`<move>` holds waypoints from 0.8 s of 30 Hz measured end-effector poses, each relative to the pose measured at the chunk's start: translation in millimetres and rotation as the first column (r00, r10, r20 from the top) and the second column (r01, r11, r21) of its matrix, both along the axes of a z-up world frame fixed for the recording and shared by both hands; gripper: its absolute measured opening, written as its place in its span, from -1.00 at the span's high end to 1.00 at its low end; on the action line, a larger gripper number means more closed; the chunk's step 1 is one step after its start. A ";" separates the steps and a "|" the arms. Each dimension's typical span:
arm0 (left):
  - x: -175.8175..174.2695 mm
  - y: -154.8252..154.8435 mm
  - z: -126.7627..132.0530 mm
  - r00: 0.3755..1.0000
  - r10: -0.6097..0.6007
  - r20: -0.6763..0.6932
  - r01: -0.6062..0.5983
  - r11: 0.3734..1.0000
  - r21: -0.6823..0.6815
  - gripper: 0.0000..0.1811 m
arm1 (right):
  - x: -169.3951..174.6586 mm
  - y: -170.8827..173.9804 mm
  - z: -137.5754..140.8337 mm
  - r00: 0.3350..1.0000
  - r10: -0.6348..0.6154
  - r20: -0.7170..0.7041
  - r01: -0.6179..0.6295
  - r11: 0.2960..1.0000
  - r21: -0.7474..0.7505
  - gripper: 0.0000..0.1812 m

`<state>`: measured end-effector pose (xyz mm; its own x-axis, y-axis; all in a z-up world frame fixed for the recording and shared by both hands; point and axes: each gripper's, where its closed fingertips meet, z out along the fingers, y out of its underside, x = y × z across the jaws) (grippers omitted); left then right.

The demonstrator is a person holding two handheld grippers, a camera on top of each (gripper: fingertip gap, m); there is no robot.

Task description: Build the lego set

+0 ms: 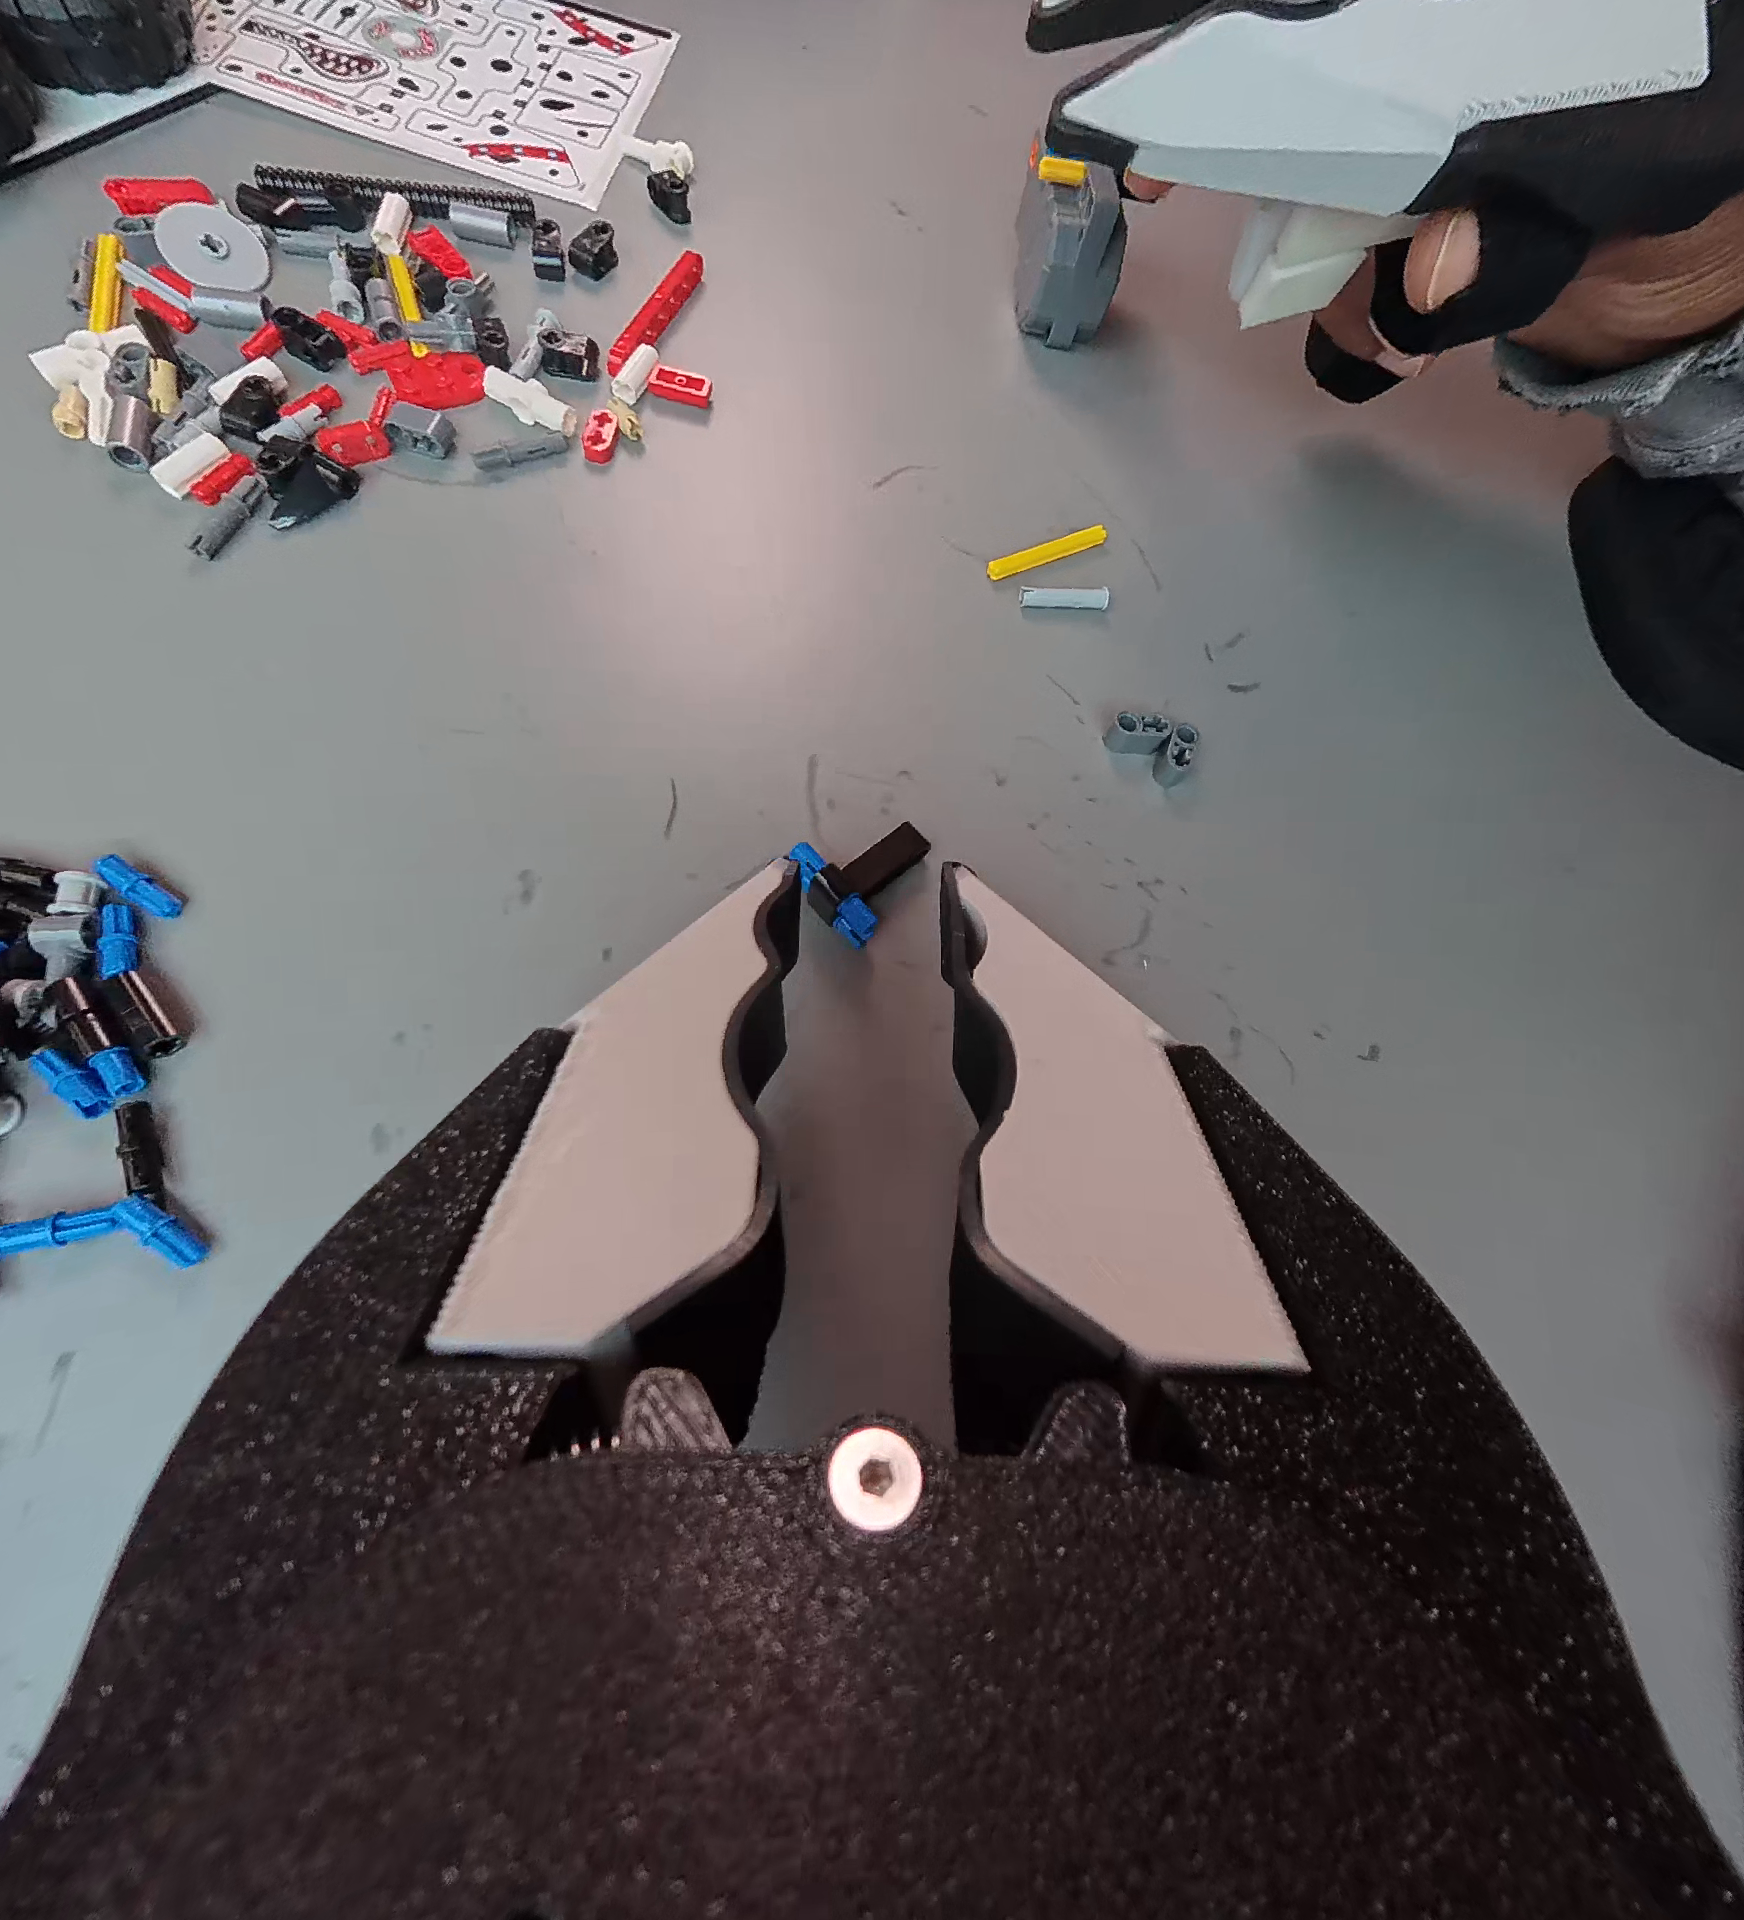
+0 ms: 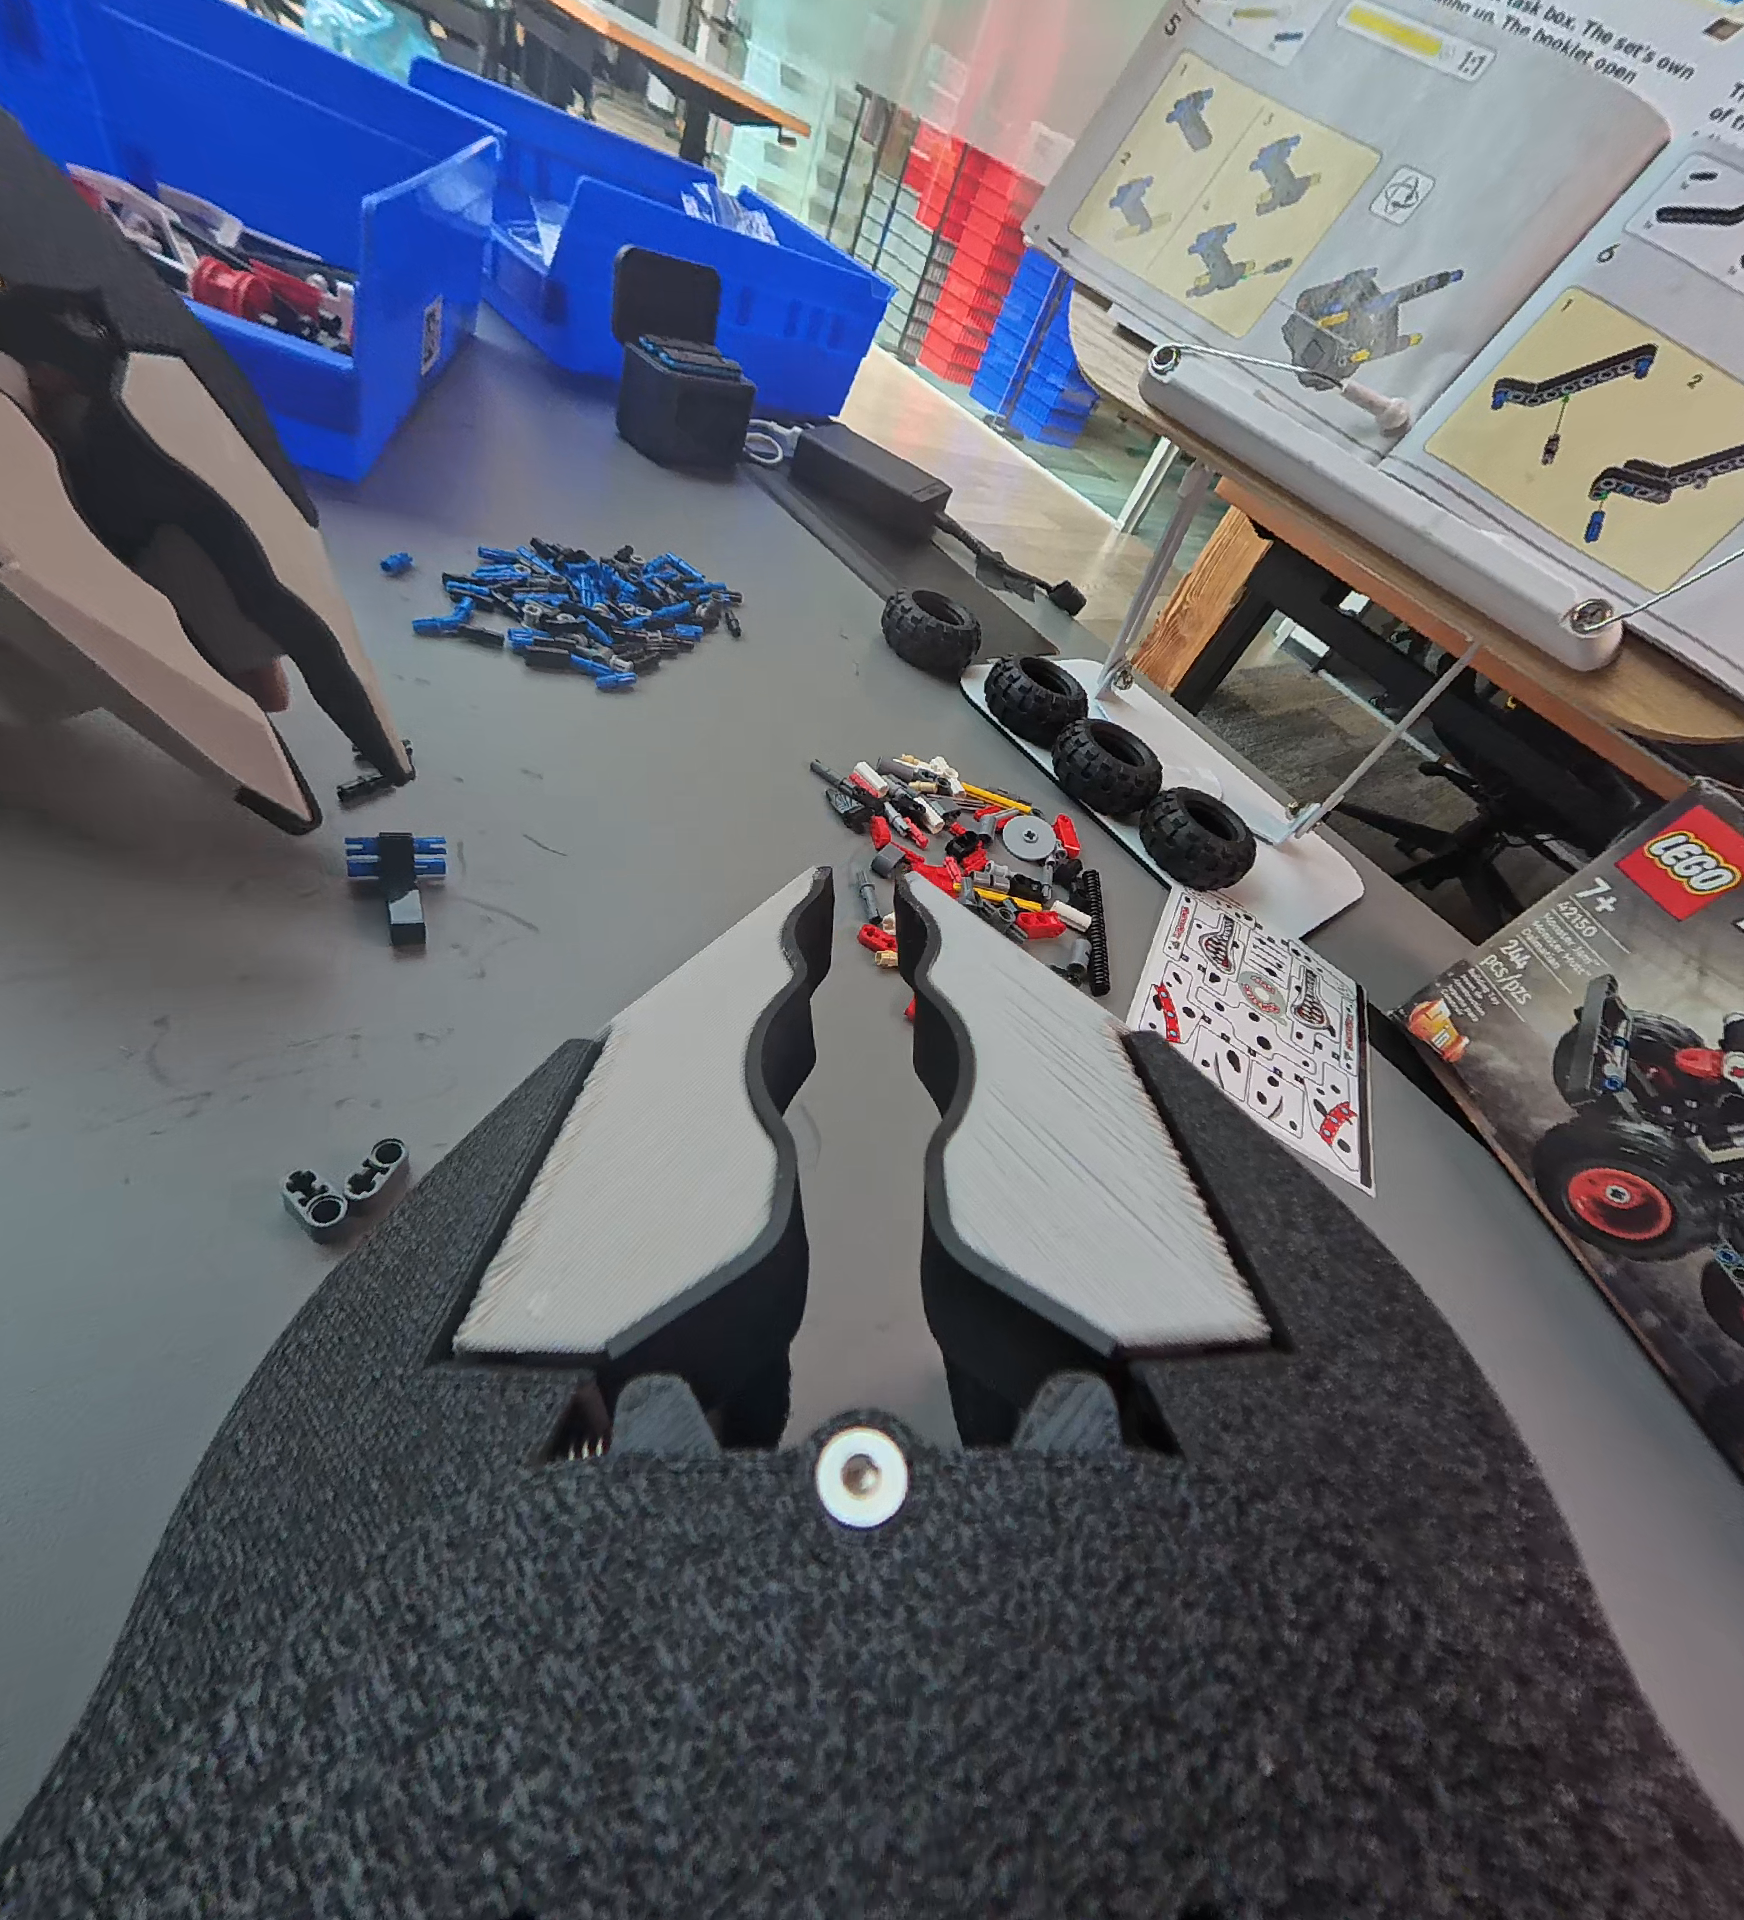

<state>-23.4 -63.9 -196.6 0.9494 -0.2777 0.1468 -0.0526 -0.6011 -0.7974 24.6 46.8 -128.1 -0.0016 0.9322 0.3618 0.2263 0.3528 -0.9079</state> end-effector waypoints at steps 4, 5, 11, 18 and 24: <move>-5.0 -0.4 2.5 1.000 0.014 0.004 -0.014 1.000 0.016 0.71 | -1.1 -0.5 -2.4 1.000 0.003 0.007 -0.003 1.000 -0.003 0.87; -5.8 0.2 4.6 1.000 0.017 0.002 -0.017 0.999 0.030 0.71 | -1.2 -0.6 -2.8 1.000 0.003 0.008 -0.003 1.000 -0.003 0.87; -20.1 8.0 50.5 0.995 0.100 0.013 -0.100 0.952 0.291 0.62 | -1.2 -4.0 -3.6 1.000 0.022 0.014 -0.022 1.000 -0.015 0.87; -40.0 1.6 96.3 0.979 0.205 0.020 -0.185 0.834 0.520 0.52 | -4.2 -23.1 -7.6 0.994 0.095 0.056 -0.091 0.994 -0.064 0.86; -45.9 -0.3 100.8 0.972 0.233 0.034 -0.214 0.817 0.536 0.51 | -9.8 -53.9 -22.6 0.947 0.240 0.213 -0.200 0.960 -0.194 0.79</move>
<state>-69.3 -64.2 -95.8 0.9965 -0.0829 0.0069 0.0001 -0.0822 -0.9966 14.8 -7.1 -150.7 -0.2788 0.9460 0.1654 0.3719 0.2651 -0.8896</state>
